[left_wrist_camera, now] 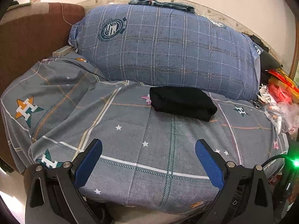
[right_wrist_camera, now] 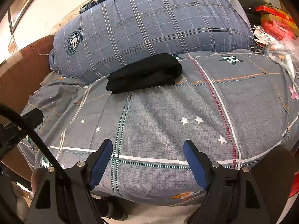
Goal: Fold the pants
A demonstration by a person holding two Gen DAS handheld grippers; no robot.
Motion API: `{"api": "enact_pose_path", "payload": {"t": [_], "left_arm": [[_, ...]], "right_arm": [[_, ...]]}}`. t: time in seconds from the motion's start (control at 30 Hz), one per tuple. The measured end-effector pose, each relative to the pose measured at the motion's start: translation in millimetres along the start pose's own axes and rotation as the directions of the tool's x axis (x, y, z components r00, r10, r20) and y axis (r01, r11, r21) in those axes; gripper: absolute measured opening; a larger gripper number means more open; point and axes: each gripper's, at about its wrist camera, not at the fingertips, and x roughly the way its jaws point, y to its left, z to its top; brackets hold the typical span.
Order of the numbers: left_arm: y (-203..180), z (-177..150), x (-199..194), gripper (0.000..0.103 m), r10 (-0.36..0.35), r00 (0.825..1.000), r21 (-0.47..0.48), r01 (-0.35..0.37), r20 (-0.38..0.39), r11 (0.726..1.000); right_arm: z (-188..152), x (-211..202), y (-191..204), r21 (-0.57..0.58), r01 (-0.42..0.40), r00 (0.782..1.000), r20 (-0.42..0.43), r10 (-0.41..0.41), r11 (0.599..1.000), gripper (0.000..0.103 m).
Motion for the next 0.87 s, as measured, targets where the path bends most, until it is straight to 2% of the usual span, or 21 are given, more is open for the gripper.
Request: {"api": "enact_pose_path", "payload": {"t": [0.17, 0.3, 0.37, 0.5, 0.53, 0.57, 0.67, 0.77, 0.87], "left_arm": [[2, -2, 1, 0.1, -0.021, 1.0, -0.015, 0.021, -0.001, 1.0], [1, -3, -9, 0.1, 0.005, 0.998, -0.002, -0.005, 0.07, 1.0], [-2, -3, -23, 0.1, 0.036, 0.986, 0.013, -0.038, 0.163, 0.999], [-6, -1, -41, 0.103, 0.109, 0.955, 0.045, -0.126, 0.275, 0.991], [-7, -1, -42, 0.103, 0.107, 0.952, 0.059, -0.129, 0.287, 0.99], [-7, 0, -41, 0.103, 0.093, 0.955, 0.072, -0.117, 0.282, 0.991], [-1, 6, -22, 0.103, 0.017, 0.986, 0.083, -0.031, 0.167, 0.996], [5, 8, 3, 0.103, 0.036, 0.997, 0.066, -0.041, 0.071, 0.997], [11, 6, 29, 0.103, 0.046, 0.999, 0.065, -0.045, -0.018, 0.997]], "right_arm": [[-1, 2, -1, -0.003, 0.004, 1.0, -0.002, -0.004, 1.0, 0.083], [-1, 2, -2, -0.011, 0.007, 1.0, -0.001, -0.007, 1.0, 0.083], [-2, 1, -1, -0.015, 0.008, 1.0, 0.001, -0.008, 1.0, 0.083], [-1, -1, 1, -0.03, 0.006, 1.0, 0.018, -0.005, 1.0, 0.083], [-1, -2, 2, -0.039, 0.008, 1.0, 0.027, -0.007, 0.999, 0.083], [0, -3, 3, -0.049, 0.011, 0.999, 0.036, -0.009, 0.999, 0.083], [2, -5, 7, -0.085, 0.023, 0.998, 0.056, -0.019, 0.996, 0.085], [6, 0, 14, -0.123, 0.019, 0.999, 0.053, -0.013, 0.992, 0.086], [14, 11, 18, -0.144, 0.004, 0.999, 0.033, 0.001, 0.99, 0.086]]}}
